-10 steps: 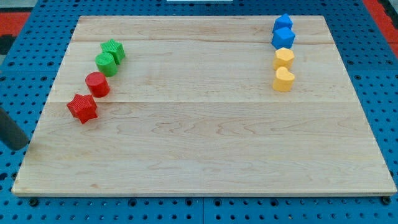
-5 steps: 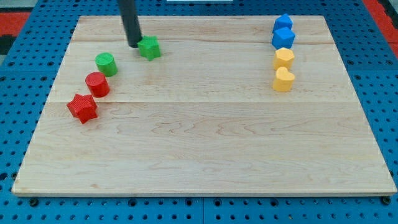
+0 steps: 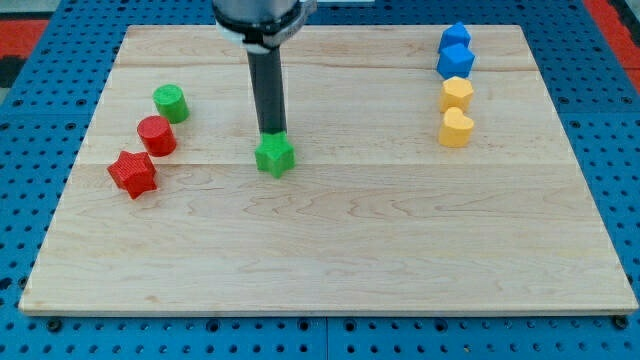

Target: Push the green star to the bottom center of the board

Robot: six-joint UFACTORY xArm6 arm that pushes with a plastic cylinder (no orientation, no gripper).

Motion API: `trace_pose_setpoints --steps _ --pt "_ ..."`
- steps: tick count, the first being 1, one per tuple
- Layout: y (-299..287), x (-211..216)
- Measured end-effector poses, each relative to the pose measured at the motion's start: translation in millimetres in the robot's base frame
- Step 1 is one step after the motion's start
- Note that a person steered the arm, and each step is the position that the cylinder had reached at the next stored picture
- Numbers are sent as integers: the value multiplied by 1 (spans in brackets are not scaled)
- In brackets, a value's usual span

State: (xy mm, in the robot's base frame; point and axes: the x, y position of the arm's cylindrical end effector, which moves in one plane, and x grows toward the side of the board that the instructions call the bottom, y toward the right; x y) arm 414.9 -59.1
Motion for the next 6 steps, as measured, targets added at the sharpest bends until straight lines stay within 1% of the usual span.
trace_pose_setpoints --steps 1,2,3,4,5,6 --pt "0 36" --pt "-18 45" --pt "-13 61" --pt "29 68" --pt "30 89" --pt "30 78"
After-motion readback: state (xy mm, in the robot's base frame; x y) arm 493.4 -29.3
